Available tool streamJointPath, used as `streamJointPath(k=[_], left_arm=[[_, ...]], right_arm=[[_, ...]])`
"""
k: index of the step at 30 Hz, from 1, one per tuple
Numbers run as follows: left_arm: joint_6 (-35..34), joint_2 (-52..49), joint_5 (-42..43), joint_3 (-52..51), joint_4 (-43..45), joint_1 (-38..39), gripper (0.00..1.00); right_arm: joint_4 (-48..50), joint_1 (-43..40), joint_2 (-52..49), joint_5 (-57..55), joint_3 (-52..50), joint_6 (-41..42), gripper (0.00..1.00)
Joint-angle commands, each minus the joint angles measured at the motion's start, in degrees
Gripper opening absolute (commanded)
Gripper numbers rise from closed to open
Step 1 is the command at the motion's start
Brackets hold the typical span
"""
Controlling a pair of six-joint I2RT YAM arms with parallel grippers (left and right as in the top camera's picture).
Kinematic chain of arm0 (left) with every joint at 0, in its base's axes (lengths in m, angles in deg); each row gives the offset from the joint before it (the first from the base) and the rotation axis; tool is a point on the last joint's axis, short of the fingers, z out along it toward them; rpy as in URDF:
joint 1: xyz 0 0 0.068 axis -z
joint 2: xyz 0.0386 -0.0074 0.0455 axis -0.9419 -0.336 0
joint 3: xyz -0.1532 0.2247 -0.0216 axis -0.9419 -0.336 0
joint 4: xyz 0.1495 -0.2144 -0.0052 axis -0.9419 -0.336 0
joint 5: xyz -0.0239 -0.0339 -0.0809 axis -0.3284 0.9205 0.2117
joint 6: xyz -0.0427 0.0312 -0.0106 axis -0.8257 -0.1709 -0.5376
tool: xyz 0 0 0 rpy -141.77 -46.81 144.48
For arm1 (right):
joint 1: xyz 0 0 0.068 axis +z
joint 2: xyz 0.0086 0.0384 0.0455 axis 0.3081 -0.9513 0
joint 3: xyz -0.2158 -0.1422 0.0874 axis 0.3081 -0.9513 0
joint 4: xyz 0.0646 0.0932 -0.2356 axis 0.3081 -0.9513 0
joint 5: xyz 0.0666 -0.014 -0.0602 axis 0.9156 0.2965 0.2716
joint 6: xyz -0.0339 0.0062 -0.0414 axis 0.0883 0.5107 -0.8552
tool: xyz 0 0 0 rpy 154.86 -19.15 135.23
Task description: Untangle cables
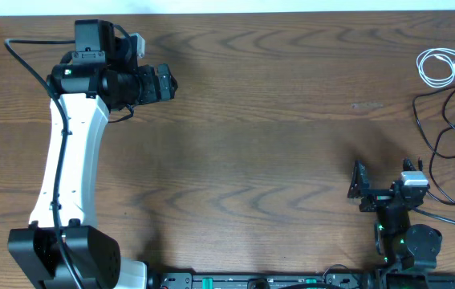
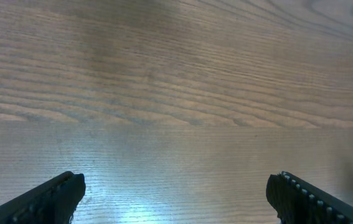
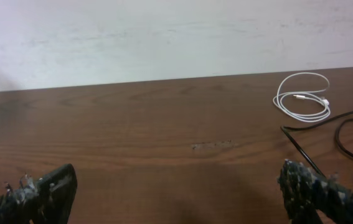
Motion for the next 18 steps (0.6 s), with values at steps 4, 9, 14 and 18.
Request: streamJointPath(k=[4,9,14,18], left_arm=[[-0.07,-0.39,-0.13,-0.22,-0.17,-0.09,0.98],[-0.07,-0.39,-11.06,-0.24,-0.31,-0.15,0.98],[2.32,2.32,-13.16,-2.4,3.52,0.2,0.98],[4.94,8.98,-12.74,-8.76,14.08,1.4,0.98]], right_arm=[[-0.15,0.28,0.46,-0.48,-0.17,0.85,0.99],[-0.15,0.28,0.46,-0.48,-0.17,0.85,0.99],[-0.15,0.28,0.46,-0.48,-0.17,0.85,0.99],[-0.15,0.28,0.46,-0.48,-0.17,0.85,0.99]])
